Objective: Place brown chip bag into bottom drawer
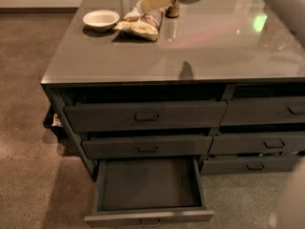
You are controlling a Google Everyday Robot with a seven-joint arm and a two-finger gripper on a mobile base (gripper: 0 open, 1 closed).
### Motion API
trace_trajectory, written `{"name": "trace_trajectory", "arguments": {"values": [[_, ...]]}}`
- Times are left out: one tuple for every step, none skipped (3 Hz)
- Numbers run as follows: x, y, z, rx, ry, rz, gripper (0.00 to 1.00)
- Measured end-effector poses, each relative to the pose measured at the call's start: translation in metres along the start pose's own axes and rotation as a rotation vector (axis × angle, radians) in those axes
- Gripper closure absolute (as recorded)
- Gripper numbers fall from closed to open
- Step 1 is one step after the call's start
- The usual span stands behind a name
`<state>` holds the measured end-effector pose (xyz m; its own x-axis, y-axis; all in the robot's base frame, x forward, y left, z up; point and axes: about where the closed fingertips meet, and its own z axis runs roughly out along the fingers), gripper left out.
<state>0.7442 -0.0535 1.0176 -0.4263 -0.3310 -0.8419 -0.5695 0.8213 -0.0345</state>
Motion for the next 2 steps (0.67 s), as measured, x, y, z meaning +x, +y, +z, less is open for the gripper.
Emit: {"name": "trace_trajectory", "arguments": {"values": [[-0.007, -0.003, 0.045, 0.108, 0.086, 0.018, 0.00], [0.005, 0.004, 0.095, 0.166, 0.207, 0.125, 0.00]]}}
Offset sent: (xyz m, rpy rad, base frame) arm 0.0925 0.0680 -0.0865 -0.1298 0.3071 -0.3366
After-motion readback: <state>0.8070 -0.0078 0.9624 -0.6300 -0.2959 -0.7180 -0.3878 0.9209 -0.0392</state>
